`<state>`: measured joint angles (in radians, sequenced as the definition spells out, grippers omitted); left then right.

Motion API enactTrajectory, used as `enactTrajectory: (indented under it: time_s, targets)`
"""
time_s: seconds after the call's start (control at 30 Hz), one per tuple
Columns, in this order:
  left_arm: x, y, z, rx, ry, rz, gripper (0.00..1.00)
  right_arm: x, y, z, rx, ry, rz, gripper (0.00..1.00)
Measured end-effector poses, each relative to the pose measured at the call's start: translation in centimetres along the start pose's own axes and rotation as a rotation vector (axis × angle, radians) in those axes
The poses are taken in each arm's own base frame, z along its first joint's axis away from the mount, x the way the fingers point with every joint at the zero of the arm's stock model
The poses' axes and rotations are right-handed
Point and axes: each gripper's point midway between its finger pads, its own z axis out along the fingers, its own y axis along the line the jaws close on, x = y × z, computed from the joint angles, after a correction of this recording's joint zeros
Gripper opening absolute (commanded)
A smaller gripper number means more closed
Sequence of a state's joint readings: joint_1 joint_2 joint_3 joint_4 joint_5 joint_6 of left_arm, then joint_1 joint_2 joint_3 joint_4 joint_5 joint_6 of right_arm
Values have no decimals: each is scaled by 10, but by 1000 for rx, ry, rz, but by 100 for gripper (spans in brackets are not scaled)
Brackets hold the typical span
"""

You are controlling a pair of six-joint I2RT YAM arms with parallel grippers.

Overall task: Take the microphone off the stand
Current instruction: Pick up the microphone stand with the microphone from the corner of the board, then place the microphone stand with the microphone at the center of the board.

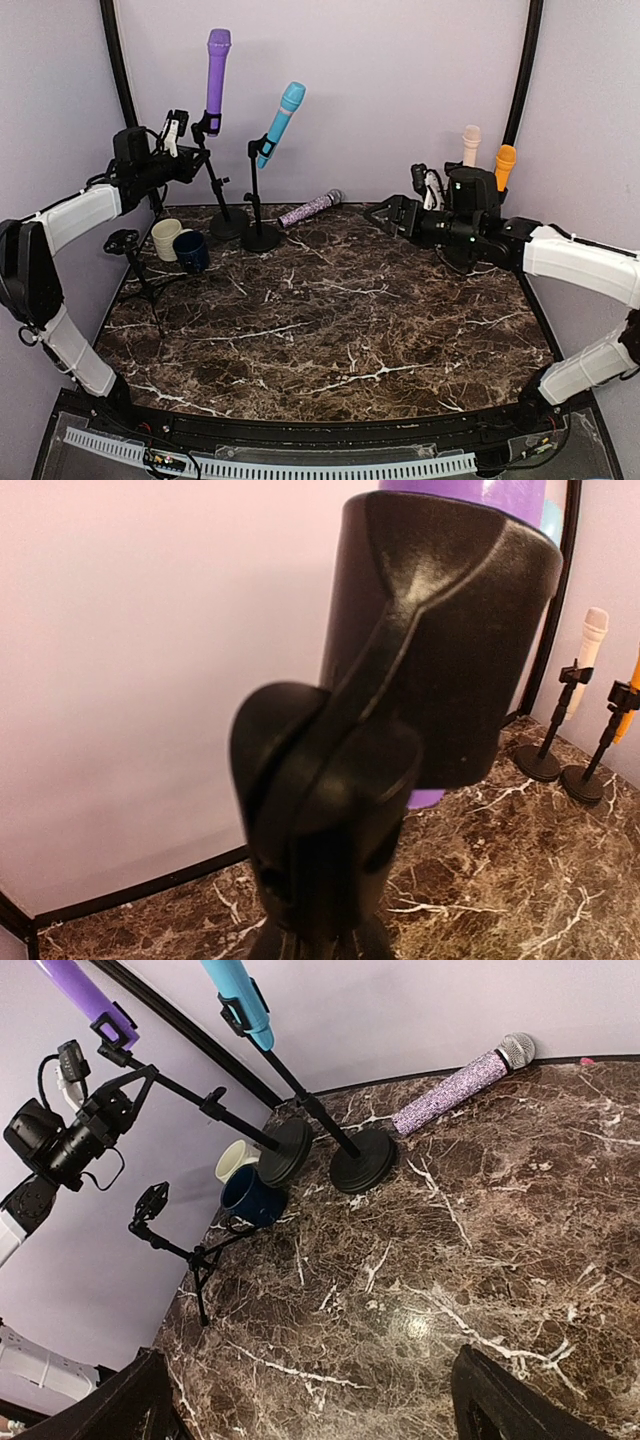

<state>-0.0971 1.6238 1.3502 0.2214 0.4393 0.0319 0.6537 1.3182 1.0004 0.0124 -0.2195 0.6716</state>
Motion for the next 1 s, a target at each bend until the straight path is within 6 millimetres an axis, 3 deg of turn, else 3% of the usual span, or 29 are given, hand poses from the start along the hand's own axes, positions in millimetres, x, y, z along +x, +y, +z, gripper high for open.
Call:
enactTrajectory:
  time_s: [0.37,0.6,0.87,1.0]
  targets:
    - [1,-112,-61,186,1,33,0,11,7,1,-76,23,7,99]
    - [37,-175,-80,378,62,10,0,33,13,23,-157,109,23,97]
    - [96,-211,-100,520,164,-23,0,88,32,53,-243,258,52,87]
    - [109,-223,-107,586,171,-30,0,114,40,70,-291,316,87,82]
